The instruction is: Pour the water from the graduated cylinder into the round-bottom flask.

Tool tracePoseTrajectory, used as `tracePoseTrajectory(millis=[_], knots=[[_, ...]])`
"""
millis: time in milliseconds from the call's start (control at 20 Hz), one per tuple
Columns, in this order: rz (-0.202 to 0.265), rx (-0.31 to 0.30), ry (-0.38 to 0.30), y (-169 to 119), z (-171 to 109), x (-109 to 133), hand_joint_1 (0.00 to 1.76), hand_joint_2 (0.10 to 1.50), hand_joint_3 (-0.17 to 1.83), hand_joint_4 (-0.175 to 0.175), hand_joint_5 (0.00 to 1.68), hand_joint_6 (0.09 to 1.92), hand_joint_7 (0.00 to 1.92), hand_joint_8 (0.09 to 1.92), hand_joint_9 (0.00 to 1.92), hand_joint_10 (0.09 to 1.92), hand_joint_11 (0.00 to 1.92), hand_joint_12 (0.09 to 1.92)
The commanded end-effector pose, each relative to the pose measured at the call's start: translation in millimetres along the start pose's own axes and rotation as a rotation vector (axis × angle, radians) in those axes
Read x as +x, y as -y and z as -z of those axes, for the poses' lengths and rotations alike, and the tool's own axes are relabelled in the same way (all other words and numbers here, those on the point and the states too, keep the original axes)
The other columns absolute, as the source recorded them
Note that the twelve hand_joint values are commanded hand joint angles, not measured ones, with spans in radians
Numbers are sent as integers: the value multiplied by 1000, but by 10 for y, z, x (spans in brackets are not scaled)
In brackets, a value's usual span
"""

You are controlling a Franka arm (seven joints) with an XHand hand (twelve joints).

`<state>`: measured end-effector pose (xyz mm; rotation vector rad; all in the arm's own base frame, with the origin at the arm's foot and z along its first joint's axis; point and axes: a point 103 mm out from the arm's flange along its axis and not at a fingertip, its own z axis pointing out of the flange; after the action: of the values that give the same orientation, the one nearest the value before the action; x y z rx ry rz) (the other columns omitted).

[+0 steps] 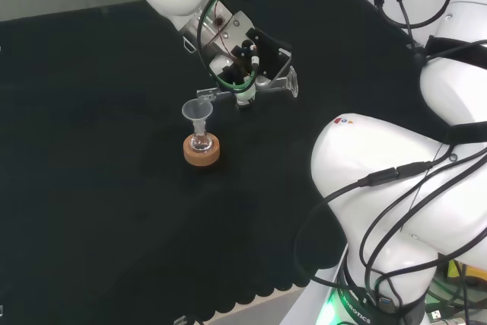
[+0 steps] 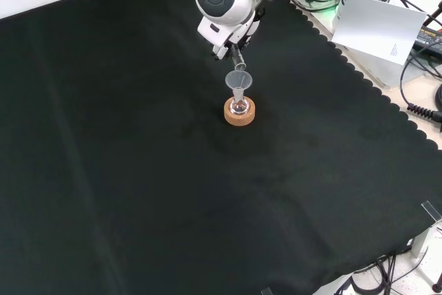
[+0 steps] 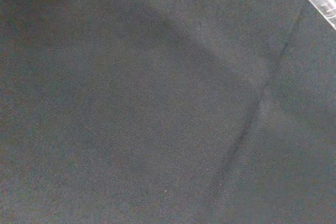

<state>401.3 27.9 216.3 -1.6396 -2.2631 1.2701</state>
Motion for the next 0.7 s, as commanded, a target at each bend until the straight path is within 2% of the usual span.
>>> tracePoseTrajectory(millis=[50,200,350,550,700], knots=[[27,-31,-47,13,-27,-43,1239,1170,0,-175,861,1175,886,1177,1425,170,1216,732],[31,-38,-55,19,-34,-19,1239,1170,0,-175,861,1175,886,1177,1425,170,1217,732],[58,-80,-118,33,-60,-31,1239,1170,0,-175,861,1175,886,1177,1425,170,1218,733],[88,-163,-198,56,-88,-61,1239,1170,0,-175,861,1175,886,1178,1425,169,1219,733],[91,-245,-240,78,-102,-81,1239,1170,0,-175,861,1175,886,1178,1425,169,1220,733]])
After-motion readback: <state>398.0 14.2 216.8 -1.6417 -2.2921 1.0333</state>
